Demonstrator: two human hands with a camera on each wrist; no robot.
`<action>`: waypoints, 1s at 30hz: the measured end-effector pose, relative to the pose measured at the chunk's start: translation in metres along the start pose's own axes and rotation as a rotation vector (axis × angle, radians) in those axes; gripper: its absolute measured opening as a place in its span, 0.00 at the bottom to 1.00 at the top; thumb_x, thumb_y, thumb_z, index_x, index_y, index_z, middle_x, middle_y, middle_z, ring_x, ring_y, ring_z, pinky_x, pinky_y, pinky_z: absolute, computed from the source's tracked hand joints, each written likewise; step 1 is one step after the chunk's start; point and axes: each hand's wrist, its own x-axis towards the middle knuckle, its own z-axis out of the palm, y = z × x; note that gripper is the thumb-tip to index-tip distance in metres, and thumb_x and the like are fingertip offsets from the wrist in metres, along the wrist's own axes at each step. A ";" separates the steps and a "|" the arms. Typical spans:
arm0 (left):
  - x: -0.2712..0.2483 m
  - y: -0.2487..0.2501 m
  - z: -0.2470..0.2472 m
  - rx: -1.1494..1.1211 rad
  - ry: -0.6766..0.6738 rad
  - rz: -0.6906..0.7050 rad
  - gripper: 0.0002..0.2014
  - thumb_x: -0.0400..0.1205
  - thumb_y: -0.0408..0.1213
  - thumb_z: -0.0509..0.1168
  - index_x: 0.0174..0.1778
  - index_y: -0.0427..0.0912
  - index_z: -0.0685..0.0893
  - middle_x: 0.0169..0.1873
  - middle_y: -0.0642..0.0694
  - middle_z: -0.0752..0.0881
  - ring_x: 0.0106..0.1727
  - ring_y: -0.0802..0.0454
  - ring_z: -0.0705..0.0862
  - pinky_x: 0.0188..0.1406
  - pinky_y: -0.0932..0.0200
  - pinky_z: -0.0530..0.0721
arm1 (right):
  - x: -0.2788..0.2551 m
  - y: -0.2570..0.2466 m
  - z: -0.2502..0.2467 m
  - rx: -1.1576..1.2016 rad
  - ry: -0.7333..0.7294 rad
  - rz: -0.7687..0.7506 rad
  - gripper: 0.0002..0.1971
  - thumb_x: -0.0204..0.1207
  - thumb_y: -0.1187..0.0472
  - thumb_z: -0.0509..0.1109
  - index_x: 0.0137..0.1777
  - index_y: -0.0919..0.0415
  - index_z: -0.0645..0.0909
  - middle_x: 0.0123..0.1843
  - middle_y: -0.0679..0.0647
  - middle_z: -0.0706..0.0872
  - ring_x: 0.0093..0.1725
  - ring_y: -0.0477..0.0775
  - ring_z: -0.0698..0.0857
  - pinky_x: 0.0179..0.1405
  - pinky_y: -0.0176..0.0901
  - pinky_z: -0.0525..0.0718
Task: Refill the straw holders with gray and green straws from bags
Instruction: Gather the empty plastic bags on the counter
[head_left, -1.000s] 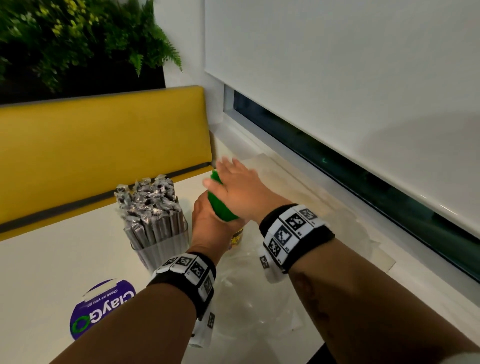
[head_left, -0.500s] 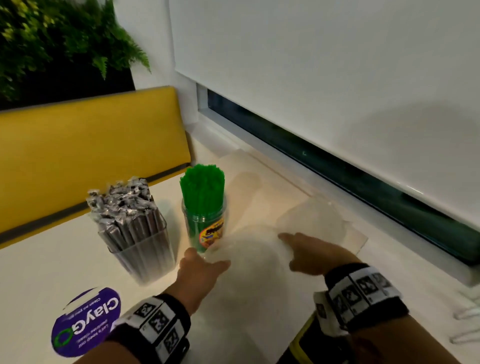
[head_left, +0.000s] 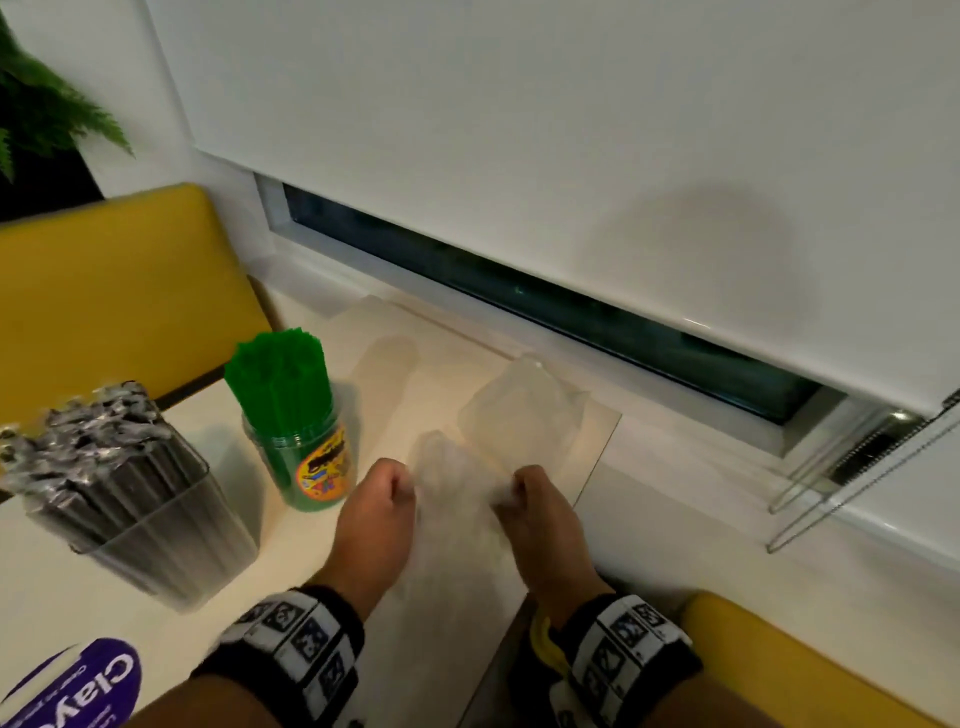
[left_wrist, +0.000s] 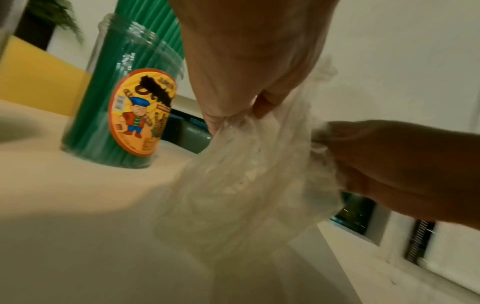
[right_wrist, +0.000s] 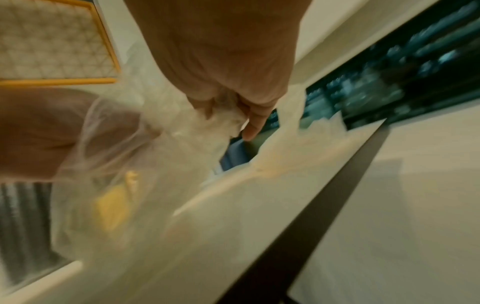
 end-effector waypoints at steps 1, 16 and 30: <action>0.009 -0.006 -0.004 0.023 0.054 -0.037 0.12 0.79 0.26 0.63 0.32 0.42 0.74 0.27 0.48 0.78 0.33 0.47 0.75 0.28 0.62 0.69 | 0.003 0.007 -0.010 -0.003 0.103 0.014 0.08 0.80 0.55 0.69 0.44 0.52 0.72 0.36 0.47 0.80 0.34 0.47 0.79 0.31 0.39 0.76; -0.017 -0.051 0.002 0.978 -0.717 0.694 0.60 0.53 0.81 0.61 0.78 0.45 0.75 0.76 0.43 0.77 0.79 0.37 0.72 0.74 0.28 0.55 | -0.018 0.055 -0.007 -0.686 -0.501 -0.662 0.16 0.68 0.67 0.73 0.56 0.58 0.81 0.71 0.57 0.82 0.79 0.61 0.70 0.81 0.67 0.56; 0.034 -0.036 0.037 0.487 -0.472 -0.158 0.28 0.82 0.53 0.64 0.75 0.46 0.68 0.66 0.40 0.82 0.67 0.39 0.81 0.62 0.52 0.78 | 0.034 0.050 -0.001 0.062 -0.128 0.290 0.33 0.76 0.43 0.65 0.79 0.48 0.58 0.69 0.52 0.75 0.62 0.52 0.79 0.61 0.51 0.82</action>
